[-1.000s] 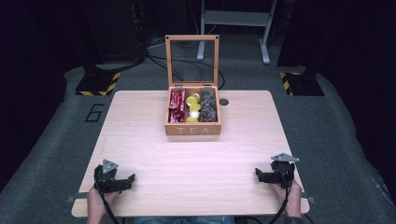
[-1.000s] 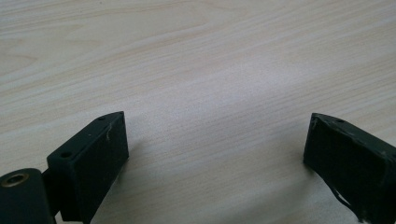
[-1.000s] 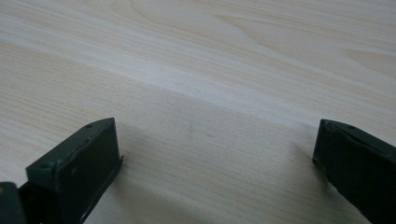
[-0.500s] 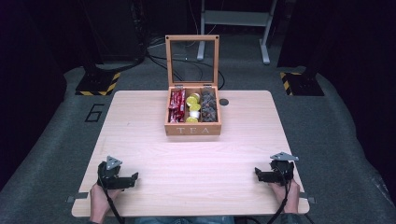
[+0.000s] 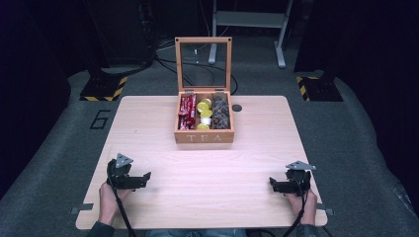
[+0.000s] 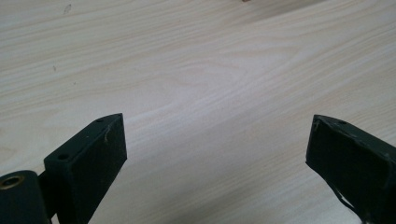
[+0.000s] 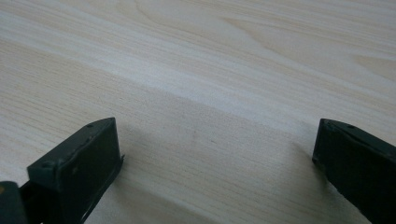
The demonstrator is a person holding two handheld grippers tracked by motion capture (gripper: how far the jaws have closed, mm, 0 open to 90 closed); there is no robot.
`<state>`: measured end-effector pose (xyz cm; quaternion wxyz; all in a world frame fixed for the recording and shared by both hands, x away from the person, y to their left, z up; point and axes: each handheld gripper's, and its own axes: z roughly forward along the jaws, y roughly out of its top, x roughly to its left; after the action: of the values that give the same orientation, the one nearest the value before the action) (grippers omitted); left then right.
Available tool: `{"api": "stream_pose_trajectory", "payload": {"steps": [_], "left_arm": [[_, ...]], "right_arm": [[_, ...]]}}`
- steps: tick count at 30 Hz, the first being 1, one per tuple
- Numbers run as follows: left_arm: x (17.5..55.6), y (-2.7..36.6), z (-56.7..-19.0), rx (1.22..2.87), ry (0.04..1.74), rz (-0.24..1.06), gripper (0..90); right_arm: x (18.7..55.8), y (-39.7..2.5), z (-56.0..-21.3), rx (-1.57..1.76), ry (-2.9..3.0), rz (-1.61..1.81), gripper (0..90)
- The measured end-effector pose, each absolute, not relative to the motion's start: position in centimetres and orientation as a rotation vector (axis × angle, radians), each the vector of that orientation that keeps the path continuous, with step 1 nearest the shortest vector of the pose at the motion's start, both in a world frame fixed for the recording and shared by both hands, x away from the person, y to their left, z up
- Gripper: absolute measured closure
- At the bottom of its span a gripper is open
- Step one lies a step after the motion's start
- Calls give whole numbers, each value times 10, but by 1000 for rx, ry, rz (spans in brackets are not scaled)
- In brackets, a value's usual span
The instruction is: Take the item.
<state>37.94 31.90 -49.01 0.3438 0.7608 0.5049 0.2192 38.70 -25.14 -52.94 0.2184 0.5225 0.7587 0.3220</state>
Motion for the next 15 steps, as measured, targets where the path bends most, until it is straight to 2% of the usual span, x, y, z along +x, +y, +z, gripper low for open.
{"api": "stream_pose_trajectory", "payload": {"steps": [15], "left_arm": [[404,303,-470,2016,1242,577,55]], "right_arm": [[387,-251,-529,1447,2099,892,0]]}}
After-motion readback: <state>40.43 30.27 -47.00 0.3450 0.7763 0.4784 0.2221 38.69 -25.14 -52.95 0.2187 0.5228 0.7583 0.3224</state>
